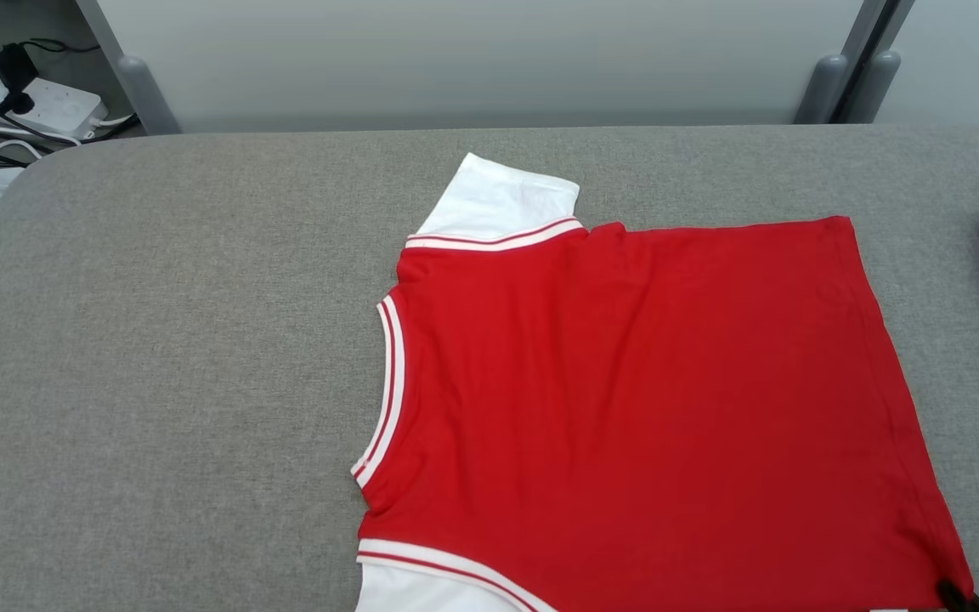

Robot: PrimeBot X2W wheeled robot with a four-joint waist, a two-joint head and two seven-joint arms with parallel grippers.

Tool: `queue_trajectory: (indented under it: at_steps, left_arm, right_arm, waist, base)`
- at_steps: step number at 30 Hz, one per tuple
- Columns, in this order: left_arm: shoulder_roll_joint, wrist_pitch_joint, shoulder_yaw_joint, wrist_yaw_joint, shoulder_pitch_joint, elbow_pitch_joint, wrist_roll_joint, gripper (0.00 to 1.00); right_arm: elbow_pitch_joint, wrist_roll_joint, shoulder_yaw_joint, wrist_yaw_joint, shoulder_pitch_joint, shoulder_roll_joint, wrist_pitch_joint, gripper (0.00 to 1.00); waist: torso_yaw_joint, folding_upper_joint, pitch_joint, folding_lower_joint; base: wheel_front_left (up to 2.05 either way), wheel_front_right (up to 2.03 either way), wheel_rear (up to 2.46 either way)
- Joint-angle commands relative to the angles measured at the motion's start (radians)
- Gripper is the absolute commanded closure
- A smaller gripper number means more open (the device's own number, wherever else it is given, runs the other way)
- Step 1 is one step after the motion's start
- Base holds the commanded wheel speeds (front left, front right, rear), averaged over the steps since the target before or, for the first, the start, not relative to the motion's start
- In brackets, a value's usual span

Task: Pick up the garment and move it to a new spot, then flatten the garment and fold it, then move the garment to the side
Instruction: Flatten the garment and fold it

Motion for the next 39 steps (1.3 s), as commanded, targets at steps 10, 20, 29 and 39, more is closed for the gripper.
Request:
queue_trajectory:
  at_steps: [10,20,29,39]
  left_arm:
    - [0.006,-0.004,0.092,0.011,-0.044,-0.183,-0.087,1.0]
    - [-0.053,-0.058,0.085,-0.018,-0.245,-0.063,-0.11,1.0]
    - [-0.096,-0.115,0.055,-0.052,-0.438,0.105,-0.088,1.0]
    - [-0.117,-0.186,0.043,-0.102,-0.624,0.303,-0.07,1.0]
  right_arm:
    - [-0.196,-0.072,-0.159,-0.003,0.096,0.005,0.123,1.0]
    - [-0.228,-0.128,-0.226,-0.003,-0.007,0.078,0.242,1.0]
    - [-0.131,-0.183,-0.215,-0.003,-0.193,0.092,0.309,1.0]
    - [0.061,-0.171,-0.106,-0.003,-0.387,0.085,0.31,1.0]
  waist:
    - [0.003,0.0,-0.012,0.0]
    - [-0.008,0.0,-0.006,0.0]
    - [-0.005,0.0,0.014,0.0]
    - [-0.007,0.0,0.05,0.0]
  base:
    - [0.0,0.0,0.0]
    - [0.0,0.0,0.0]
    - [0.0,0.0,0.0]
    - [0.0,0.0,0.0]
